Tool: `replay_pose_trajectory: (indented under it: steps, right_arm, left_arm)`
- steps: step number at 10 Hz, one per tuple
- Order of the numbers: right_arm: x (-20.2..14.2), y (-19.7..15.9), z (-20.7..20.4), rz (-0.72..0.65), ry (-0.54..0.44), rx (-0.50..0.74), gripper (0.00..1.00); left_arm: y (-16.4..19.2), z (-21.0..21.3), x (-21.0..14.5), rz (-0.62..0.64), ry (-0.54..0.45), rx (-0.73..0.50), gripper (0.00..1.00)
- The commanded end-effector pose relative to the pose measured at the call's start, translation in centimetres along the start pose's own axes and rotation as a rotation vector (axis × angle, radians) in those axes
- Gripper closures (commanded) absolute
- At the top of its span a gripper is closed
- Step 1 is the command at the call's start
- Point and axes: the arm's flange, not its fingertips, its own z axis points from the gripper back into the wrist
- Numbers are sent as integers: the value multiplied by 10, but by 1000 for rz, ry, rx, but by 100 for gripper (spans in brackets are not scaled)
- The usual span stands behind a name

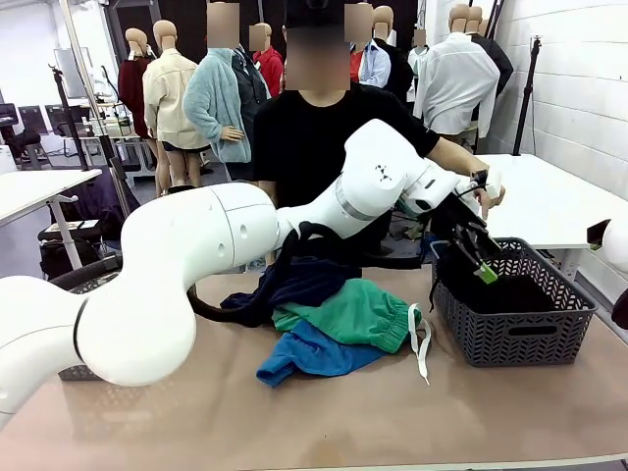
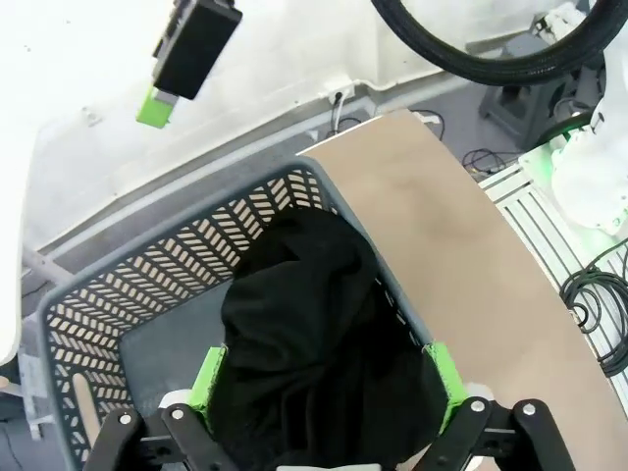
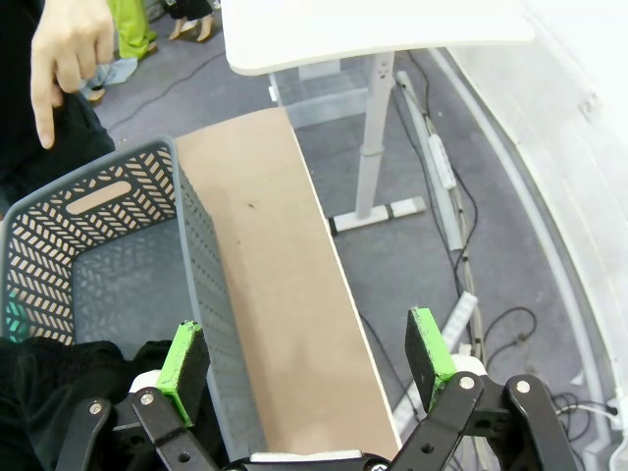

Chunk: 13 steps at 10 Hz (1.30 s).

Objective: Sort the tops and bottoms.
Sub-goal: Sort the clothes according to human instructions.

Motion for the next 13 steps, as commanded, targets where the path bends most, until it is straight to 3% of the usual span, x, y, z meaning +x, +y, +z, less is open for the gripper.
replay_pose_trajectory:
  steps: [1, 3, 4, 6, 9, 11, 13]
  right_arm:
    - [0, 1, 1, 4, 10, -2, 0]
    - [0, 1, 1, 4, 10, -2, 0]
    - [0, 1, 1, 4, 10, -2, 0]
    - [0, 1, 1, 4, 10, -2, 0]
    - [0, 1, 1, 4, 10, -2, 0]
    - [0, 1, 1, 4, 10, -2, 0]
    - [0, 1, 1, 4, 10, -2, 0]
  left_arm:
    - [150, 3, 62, 11, 112, 84, 0]
    - [117, 74, 44, 120, 394, 174, 0]
    - [89, 120, 25, 238, 478, 315, 0]
    - [18, 181, -14, 459, 480, 482, 0]
    - [-94, 235, -68, 760, 358, 813, 0]
    - [-130, 241, -78, 797, 266, 896, 0]
    - [-168, 246, -92, 890, 242, 978, 0]
